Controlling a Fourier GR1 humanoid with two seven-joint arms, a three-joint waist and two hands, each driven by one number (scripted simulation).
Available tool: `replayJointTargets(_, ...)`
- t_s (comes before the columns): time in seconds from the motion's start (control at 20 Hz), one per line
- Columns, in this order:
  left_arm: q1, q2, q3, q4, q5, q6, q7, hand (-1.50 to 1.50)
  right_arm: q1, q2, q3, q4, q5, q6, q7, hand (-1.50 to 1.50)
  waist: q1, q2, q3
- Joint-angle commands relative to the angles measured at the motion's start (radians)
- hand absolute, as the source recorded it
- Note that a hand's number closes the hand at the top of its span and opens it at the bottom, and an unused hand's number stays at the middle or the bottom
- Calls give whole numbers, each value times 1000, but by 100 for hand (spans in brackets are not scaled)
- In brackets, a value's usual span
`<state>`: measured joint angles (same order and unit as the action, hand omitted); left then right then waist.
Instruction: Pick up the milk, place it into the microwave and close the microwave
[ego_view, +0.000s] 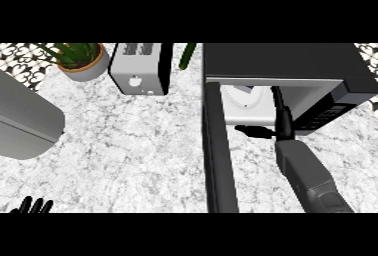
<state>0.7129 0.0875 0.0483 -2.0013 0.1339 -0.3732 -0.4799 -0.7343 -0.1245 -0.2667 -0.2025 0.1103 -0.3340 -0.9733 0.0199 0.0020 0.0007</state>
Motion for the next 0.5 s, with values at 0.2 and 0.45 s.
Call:
replayJointTargets(0.2, -38, 6, -97, 42, -25, -80, 2, -150, 141, 40, 33, -62, -23, 289, -92, -150, -26, -6, -1)
replayJointTargets(0.45, -49, -6, -147, -22, -67, -62, 53, -150, 303, 48, 62, -202, -48, 373, -122, -150, -41, -11, -2)
